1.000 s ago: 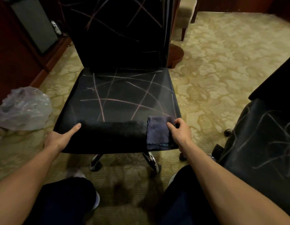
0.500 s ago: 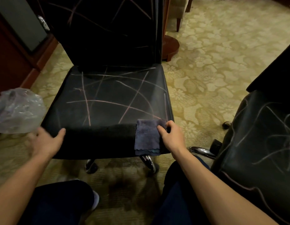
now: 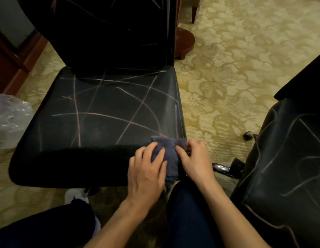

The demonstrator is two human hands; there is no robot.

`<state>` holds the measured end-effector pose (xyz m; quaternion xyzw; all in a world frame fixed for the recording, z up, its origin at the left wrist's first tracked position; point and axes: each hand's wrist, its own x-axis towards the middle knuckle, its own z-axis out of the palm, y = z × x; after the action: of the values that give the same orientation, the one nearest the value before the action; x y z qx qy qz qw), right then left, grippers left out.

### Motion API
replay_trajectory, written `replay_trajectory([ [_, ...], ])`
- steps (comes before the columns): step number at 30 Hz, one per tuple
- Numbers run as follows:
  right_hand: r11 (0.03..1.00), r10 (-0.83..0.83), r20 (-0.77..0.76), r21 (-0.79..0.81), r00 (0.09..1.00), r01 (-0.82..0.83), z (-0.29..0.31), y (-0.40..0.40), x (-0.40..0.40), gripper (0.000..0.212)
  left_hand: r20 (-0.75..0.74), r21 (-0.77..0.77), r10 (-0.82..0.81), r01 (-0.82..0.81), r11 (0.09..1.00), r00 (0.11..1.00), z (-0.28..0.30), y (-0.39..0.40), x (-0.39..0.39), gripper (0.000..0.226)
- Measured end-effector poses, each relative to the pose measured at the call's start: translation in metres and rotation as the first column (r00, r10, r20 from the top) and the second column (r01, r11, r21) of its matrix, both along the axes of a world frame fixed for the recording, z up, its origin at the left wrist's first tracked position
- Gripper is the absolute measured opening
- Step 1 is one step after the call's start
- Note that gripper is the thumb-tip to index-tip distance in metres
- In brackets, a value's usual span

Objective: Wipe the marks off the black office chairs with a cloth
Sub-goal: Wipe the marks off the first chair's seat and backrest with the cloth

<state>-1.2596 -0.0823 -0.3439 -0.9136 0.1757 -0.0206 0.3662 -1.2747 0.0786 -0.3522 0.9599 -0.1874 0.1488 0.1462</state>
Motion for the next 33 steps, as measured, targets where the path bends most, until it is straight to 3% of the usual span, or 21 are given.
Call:
replay_trajectory([
  [6, 0.995, 0.077, 0.148, -0.078, 0.986, -0.066, -0.011, -0.008, 0.005, 0.028, 0.075, 0.153, -0.031, 0.019, 0.988, 0.997, -0.007, -0.013, 0.015, 0.042],
  [11, 0.996, 0.085, 0.172, -0.036, 0.981, -0.08, -0.01, -0.016, 0.03, 0.026, 0.046, 0.137, -0.003, -0.003, 0.991, 0.999, -0.004, -0.025, 0.039, 0.041],
  [17, 0.997, -0.064, 0.216, 0.061, 0.974, 0.052, -0.015, -0.014, 0.059, 0.02, -0.013, 0.086, 0.079, -0.077, 0.993, 0.997, 0.011, -0.046, 0.074, 0.035],
  [25, 0.976, 0.094, 0.079, 0.188, 0.992, -0.107, -0.014, -0.008, 0.037, 0.018, -0.09, 0.123, 0.049, -0.038, 0.992, 0.995, 0.013, -0.019, 0.044, 0.038],
  [28, 0.967, 0.082, 0.056, 0.238, 0.995, -0.093, -0.012, 0.009, 0.02, 0.025, -0.123, 0.109, 0.003, 0.01, 0.994, 0.992, 0.015, 0.002, 0.033, 0.043],
  [33, 0.959, 0.01, -0.085, 0.284, 0.996, 0.015, 0.005, 0.044, 0.005, 0.016, -0.128, 0.049, -0.057, 0.063, 0.997, 0.99, 0.019, 0.037, 0.012, 0.036],
])
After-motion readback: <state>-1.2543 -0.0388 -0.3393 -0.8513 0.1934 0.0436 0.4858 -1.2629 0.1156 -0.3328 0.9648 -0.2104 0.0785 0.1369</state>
